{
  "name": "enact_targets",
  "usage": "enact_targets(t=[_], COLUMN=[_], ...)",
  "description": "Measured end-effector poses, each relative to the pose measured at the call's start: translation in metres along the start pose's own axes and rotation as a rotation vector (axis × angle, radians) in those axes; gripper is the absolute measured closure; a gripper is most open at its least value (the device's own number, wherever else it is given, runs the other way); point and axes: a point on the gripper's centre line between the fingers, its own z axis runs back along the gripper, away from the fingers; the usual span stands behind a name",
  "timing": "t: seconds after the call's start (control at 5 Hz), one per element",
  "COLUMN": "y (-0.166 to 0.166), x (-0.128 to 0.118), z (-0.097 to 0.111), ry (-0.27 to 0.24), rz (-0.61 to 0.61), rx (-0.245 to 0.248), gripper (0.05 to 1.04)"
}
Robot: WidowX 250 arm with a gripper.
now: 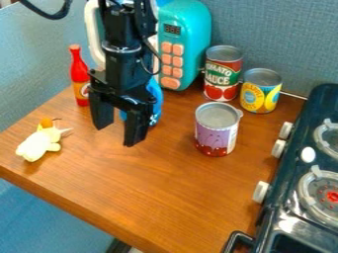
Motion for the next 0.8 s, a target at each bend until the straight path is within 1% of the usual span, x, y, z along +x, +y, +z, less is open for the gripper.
enact_targets(t=[0.2,0.4,0.6,0.8], y=[0.0,-0.016,-0.034,-0.041], x=[0.0,0.013,0.031,0.051], z=[-0.007,-0.007,-0.002,0.003], ry=[0.019,-0.043,-0.13,-0.207], rz=[0.0,-0.016,-0.02,0.029], rx=[-0.005,-0.023,-0.044,-0.085], gripper=[0.083,0.082,0.083,0.082])
